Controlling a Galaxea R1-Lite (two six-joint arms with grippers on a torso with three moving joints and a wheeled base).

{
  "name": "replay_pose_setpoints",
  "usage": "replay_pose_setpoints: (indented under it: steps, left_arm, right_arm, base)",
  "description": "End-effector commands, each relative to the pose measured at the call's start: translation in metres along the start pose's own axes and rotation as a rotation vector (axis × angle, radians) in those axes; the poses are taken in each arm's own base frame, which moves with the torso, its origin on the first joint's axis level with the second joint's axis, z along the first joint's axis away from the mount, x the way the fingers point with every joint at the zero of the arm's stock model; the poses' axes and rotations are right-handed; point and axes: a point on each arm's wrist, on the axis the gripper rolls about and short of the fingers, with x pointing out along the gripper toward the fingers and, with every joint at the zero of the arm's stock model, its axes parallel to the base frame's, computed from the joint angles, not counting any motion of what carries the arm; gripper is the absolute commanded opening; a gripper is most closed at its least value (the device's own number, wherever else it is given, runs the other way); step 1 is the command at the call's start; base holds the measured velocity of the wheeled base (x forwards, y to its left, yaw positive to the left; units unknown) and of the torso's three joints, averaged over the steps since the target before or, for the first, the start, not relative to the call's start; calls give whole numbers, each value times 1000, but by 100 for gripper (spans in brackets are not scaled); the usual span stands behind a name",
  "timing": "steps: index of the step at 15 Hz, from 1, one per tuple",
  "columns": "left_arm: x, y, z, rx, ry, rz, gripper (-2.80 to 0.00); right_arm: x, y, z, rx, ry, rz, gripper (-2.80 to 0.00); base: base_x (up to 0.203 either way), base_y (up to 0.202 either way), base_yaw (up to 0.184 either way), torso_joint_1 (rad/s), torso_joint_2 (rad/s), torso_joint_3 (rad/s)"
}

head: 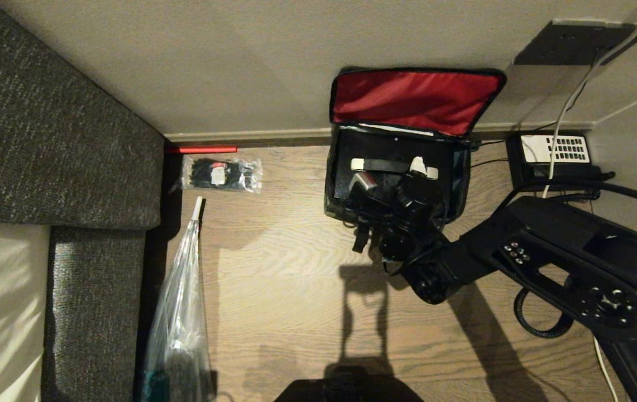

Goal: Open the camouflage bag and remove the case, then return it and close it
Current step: Grip the handle

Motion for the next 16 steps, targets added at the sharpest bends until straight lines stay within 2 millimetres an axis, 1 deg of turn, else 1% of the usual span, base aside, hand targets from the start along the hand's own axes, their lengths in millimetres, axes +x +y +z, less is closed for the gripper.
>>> replay_pose_setpoints:
  steps: [1, 3, 5, 6, 7, 8, 11, 12, 14, 16]
  left_arm:
    - [0, 0, 0, 0, 0, 2, -280]
    - [0, 0, 0, 0, 0, 2, -280]
    - [0, 0, 0, 0, 0, 2, -280]
    - [0, 0, 0, 0, -1, 2, -280]
    - [0, 0, 0, 0, -1, 2, -280]
    - [0, 0, 0, 0, 0, 2, -280]
    - [0, 0, 0, 0, 0, 2, -280]
    - [0, 0, 0, 0, 0, 2, -280]
    - [0, 0, 0, 0, -1, 2, -280]
    - [0, 0, 0, 0, 0, 2, -280]
  right_arm:
    - [28, 33, -10, -9, 33, -16, 0]
    - [57, 24, -7, 79, 47, -105, 0]
    - [85, 10, -10, 133, 52, -188, 0]
    - [97, 11, -17, 124, 49, -193, 0]
    - [105, 24, -29, 95, 52, -164, 0]
    - [107, 29, -33, 84, 50, -155, 0]
    - [107, 31, -34, 84, 51, -146, 0]
    - [106, 32, -35, 74, 44, -137, -280]
    - [103, 34, -36, 76, 61, -124, -280]
    - [97, 25, -30, 92, 51, -131, -280]
  base:
    - [0, 0, 0, 0, 0, 0]
    - [0, 0, 0, 0, 0, 0]
    - [0, 0, 0, 0, 0, 0]
    - [0, 0, 0, 0, 0, 0]
    - [0, 0, 0, 0, 0, 0]
    - [0, 0, 0, 0, 0, 0]
    - [0, 0, 0, 0, 0, 0]
    - [0, 0, 0, 0, 0, 0]
    - [0, 0, 0, 0, 0, 0]
    - [0, 0, 0, 0, 0, 0]
